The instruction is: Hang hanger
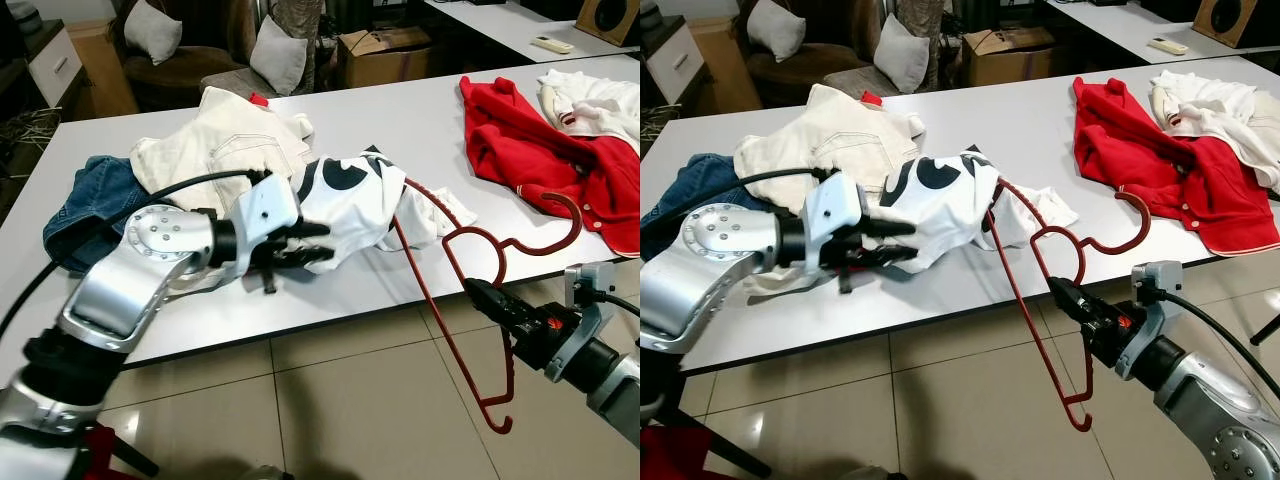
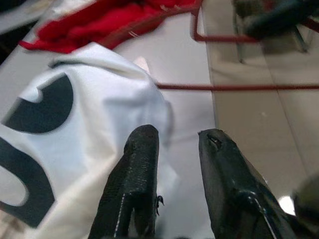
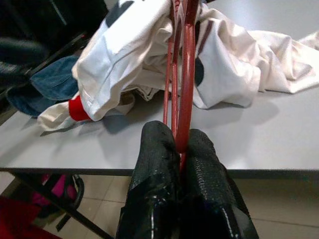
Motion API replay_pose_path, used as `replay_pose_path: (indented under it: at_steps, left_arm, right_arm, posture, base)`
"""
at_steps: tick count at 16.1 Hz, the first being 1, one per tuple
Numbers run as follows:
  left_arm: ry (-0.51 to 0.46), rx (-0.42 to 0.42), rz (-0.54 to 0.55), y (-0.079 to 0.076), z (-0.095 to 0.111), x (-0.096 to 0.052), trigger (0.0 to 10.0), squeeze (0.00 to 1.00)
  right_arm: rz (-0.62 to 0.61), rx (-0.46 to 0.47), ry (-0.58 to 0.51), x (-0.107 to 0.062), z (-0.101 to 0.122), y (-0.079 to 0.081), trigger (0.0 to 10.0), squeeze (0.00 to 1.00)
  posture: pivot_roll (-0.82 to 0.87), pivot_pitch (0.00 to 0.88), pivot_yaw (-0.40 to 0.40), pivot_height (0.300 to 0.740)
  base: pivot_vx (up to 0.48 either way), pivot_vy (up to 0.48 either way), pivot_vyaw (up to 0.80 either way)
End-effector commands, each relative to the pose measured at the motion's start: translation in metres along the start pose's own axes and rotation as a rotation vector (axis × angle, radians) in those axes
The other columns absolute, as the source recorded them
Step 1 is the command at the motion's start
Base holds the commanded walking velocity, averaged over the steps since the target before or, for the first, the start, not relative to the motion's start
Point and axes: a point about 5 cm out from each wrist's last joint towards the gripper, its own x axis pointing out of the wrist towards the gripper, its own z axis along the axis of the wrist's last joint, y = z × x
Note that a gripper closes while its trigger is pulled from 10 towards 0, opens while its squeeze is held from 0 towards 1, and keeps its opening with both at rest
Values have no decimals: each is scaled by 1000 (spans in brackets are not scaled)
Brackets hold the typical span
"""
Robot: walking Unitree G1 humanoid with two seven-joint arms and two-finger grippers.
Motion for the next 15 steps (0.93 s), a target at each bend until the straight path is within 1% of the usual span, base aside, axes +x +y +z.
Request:
replay_pose_path:
  at_steps: [1,2,3,4,5,6,7,9,11,12,13,14,15]
  left_arm:
    - [-15,-5,101,5,-1,5,10000,902]
    - [-62,-48,121,-4,0,18,10000,0]
    - [-99,-80,122,-13,1,29,10000,0]
    - [-113,-95,124,-17,2,34,10000,0]
    - [-103,-111,119,-24,-2,40,10000,0]
    - [-37,-59,142,-28,-11,45,10000,0]
    - [-5,-27,207,-25,-15,47,10000,0]
    - [41,25,281,-22,-21,47,10000,0]
    - [66,46,331,-20,-26,46,10000,0]
    - [63,38,338,-22,-27,47,10000,0]
    - [31,-2,331,-25,-25,49,6627,0]
    - [16,-20,320,-27,-24,50,4667,0]
    - [2,-37,309,-30,-23,52,3843,0]
  right_arm:
    - [24,-32,-15,-3,9,4,10000,0]
    - [26,-32,-18,-3,10,3,10000,0]
    - [39,-30,-23,-2,12,5,10000,0]
    - [48,-28,-25,-1,12,7,10000,0]
    - [63,-29,-26,0,13,9,10000,0]
    - [72,-30,-26,0,13,11,10000,0]
    - [78,-29,-29,1,14,12,10000,0]
    - [86,-29,-31,1,15,12,10000,0]
    - [89,-26,-40,1,18,12,10000,0]
    - [94,-23,-50,2,20,13,10000,0]
    - [96,-20,-55,2,21,13,10000,0]
    - [96,-19,-56,2,21,13,10000,0]
    - [97,-18,-57,2,21,13,10000,0]
  posture:
    - [-171,0,47,740]
    - [-173,0,43,740]
    - [-177,0,40,740]
    - [-177,0,40,740]
    - [-180,0,41,740]
    - [-189,0,38,740]
    - [-191,0,38,740]
    - [-192,0,34,740]
    - [-193,0,32,740]
    - [-195,0,32,740]
    - [-198,0,34,740]
    - [-198,0,34,740]
    - [-199,0,34,740]
  base:
    - [0,0,0]
    - [0,0,0]
    - [0,0,0]
    - [0,0,0]
    - [0,0,0]
    - [0,0,0]
    - [0,0,0]
    - [0,0,0]
    - [0,0,0]
    - [0,0,0]
    - [0,0,0]
    - [0,0,0]
    - [0,0,0]
